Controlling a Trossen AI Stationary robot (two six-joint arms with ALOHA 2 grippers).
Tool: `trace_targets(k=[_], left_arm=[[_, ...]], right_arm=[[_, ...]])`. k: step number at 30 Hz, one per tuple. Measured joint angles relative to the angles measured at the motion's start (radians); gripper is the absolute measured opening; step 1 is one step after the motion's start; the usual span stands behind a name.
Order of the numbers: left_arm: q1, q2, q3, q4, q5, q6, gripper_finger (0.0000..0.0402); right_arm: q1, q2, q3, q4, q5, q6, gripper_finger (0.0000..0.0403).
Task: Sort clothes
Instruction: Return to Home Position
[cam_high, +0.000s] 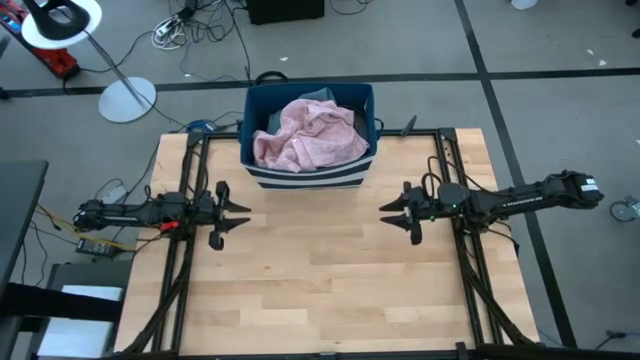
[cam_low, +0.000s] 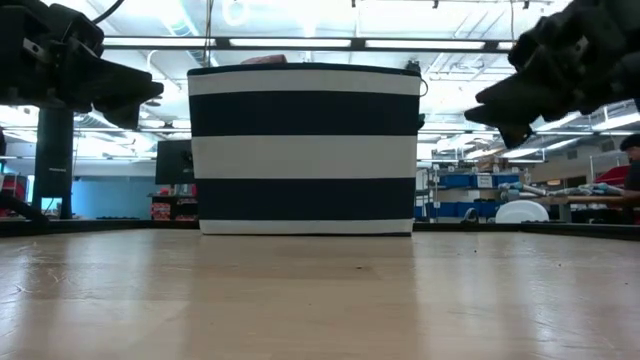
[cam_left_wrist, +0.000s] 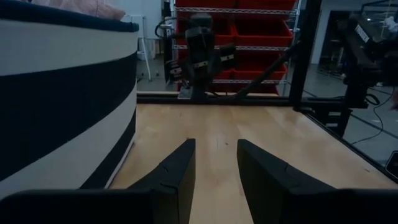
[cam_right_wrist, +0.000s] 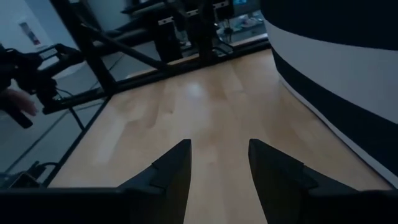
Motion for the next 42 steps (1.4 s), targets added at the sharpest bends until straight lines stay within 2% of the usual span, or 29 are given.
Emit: trace_targets(k=[6,7,11,13,18,21,34,38,42], left_arm=[[0.000,0.000,0.000,0.011,0.000,0.000,0.0124],[0.000,0.000,0.000,0.013,0.000,0.000,0.0124],[0.000,0.000,0.000,0.014,0.000,0.000,0.0124],[0.000,0.000,0.000,0.014,0.000,0.000,0.0124],[0.000,0.000,0.000,0.017,0.000,0.000,0.0124],[0.000,0.000,0.000,0.018,0.000,0.000,0.0124],[0.000,0.000,0.000,0.018,0.001,0.000,0.0124],[0.000,0.000,0.000,0.019,0.001,0.000,0.0124],[0.000,0.000,0.000,0.018,0.001,0.000,0.0124]], right_arm=[[-0.057,-0.077,-0.080,0.032,-0.058,-0.020,0.0162],[-0.060,-0.093,-0.090,0.032,-0.048,-0.018,0.0162],[-0.047,-0.148,-0.103,0.032,0.104,-0.015,0.0162],[-0.029,-0.172,-0.103,0.028,0.112,-0.041,0.0162],[0.026,-0.228,-0.104,-0.121,0.115,-0.002,0.0162],[0.044,-0.261,-0.105,-0.132,0.115,-0.051,0.0162],[0.043,-0.456,-0.101,-0.403,0.118,-0.048,0.0162],[0.042,-0.470,-0.100,-0.409,0.114,-0.099,0.0162],[0.042,-0.423,-0.100,-0.412,0.111,-0.108,0.0162]])
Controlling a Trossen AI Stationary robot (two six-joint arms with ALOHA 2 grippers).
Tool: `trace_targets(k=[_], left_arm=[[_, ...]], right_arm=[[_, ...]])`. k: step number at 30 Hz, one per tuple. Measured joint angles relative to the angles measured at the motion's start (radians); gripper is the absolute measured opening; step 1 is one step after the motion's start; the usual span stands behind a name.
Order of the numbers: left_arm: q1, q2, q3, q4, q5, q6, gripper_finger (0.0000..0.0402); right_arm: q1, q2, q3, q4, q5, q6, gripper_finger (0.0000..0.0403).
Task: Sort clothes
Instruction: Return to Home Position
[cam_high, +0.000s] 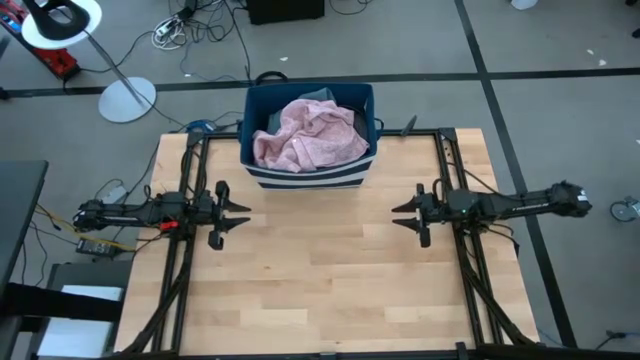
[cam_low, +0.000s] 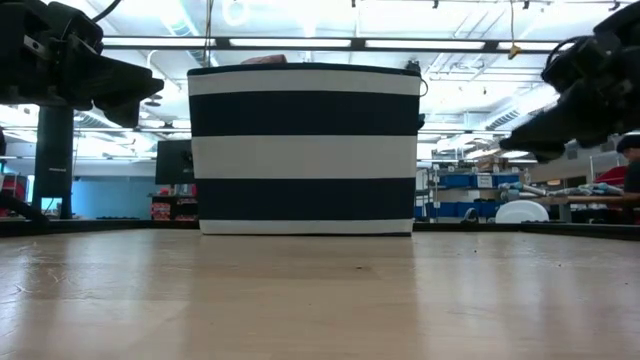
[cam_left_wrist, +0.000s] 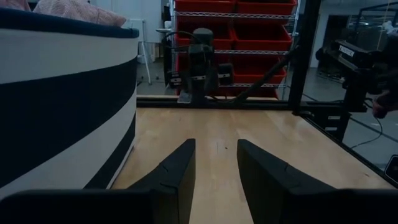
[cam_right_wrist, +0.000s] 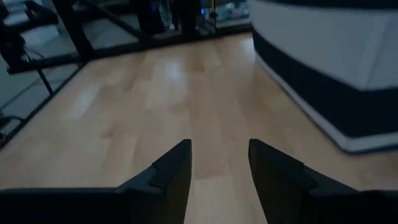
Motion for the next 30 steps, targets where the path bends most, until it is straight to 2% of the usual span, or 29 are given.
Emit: trace_targets(k=[9,30], left_arm=[[0.000,0.000,0.000,0.000,0.000,0.000,0.0124],[0.000,0.000,0.000,0.000,0.000,0.000,0.0124]], right_arm=[[0.000,0.117,-0.003,0.036,-0.006,0.105,0.0162],[0.000,0.124,-0.003,0.046,-0.006,0.104,0.0162]])
